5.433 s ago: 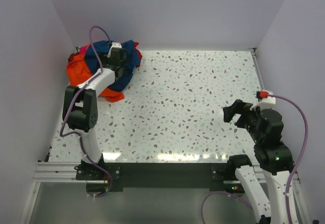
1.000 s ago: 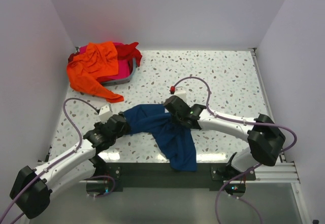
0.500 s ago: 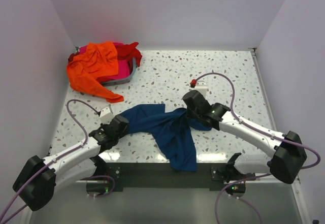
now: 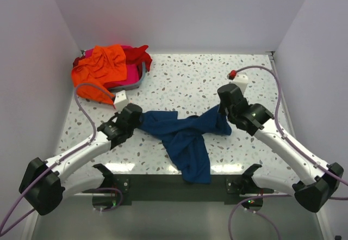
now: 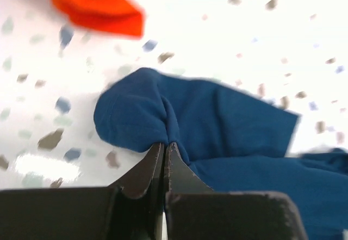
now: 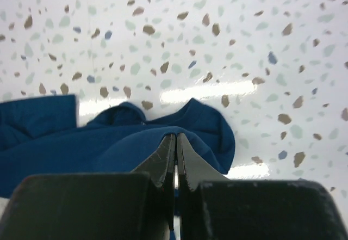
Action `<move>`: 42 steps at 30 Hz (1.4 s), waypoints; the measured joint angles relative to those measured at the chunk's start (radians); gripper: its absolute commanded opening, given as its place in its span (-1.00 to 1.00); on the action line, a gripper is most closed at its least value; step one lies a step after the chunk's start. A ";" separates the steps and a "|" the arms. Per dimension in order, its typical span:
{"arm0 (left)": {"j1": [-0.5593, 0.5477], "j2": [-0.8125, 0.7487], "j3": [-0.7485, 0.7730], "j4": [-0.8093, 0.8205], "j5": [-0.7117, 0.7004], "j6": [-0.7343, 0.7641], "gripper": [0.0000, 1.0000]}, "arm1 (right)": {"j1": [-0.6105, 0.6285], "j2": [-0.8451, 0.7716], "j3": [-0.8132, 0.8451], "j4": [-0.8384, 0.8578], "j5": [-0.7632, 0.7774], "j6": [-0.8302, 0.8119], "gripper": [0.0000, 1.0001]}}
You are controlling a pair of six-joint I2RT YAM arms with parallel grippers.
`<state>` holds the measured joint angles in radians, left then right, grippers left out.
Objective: Fold and stack the t-shirts
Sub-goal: Flatten the tshirt out
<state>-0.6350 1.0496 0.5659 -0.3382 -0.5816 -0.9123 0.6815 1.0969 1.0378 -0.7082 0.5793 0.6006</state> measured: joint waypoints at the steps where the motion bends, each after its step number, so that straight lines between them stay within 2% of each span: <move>1: 0.000 0.006 0.043 0.000 -0.001 0.023 -0.99 | -0.014 -0.003 0.037 -0.016 0.012 -0.011 -1.00; 2: 0.000 0.011 0.075 0.003 -0.001 0.044 -0.92 | -0.028 -0.006 0.073 -0.030 0.025 -0.023 -1.00; 5: -0.007 0.038 0.137 0.028 0.002 0.107 -0.46 | -0.061 -0.031 0.163 -0.063 0.069 -0.054 -1.00; 6: -0.010 0.051 0.139 0.035 0.005 0.123 -0.11 | -0.068 -0.040 0.179 -0.070 0.084 -0.061 -1.00; 7: -0.014 0.067 0.137 0.034 0.009 0.138 0.08 | -0.077 -0.055 0.199 -0.084 0.102 -0.070 -1.00; 8: -0.017 0.082 0.130 0.035 0.016 0.151 0.39 | -0.084 -0.064 0.206 -0.093 0.117 -0.074 -1.00; 11: -0.023 0.101 0.075 0.035 0.029 0.167 0.65 | -0.110 -0.098 0.209 -0.127 0.155 -0.082 -1.00; 19: -0.013 0.106 0.008 0.020 -0.021 0.172 0.59 | -0.151 -0.116 0.140 -0.169 0.177 -0.084 -1.00; 26: 0.105 0.185 -0.002 0.078 -0.043 0.195 0.35 | -0.154 -0.118 0.104 -0.174 0.163 -0.077 -1.00; 29: 0.120 0.242 0.001 0.118 -0.040 0.221 0.28 | -0.154 -0.119 0.084 -0.174 0.158 -0.076 -1.00; 34: 0.120 0.340 0.027 0.155 -0.016 0.261 0.26 | -0.154 -0.124 0.053 -0.173 0.144 -0.068 -1.00; 42: 0.121 0.378 0.032 0.227 0.007 0.282 0.27 | -0.154 -0.124 0.039 -0.164 0.128 -0.064 -1.00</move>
<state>-0.5140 1.4273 0.5983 -0.1116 -0.5743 -0.6304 0.5270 0.9730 1.0767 -0.8722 0.7074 0.5362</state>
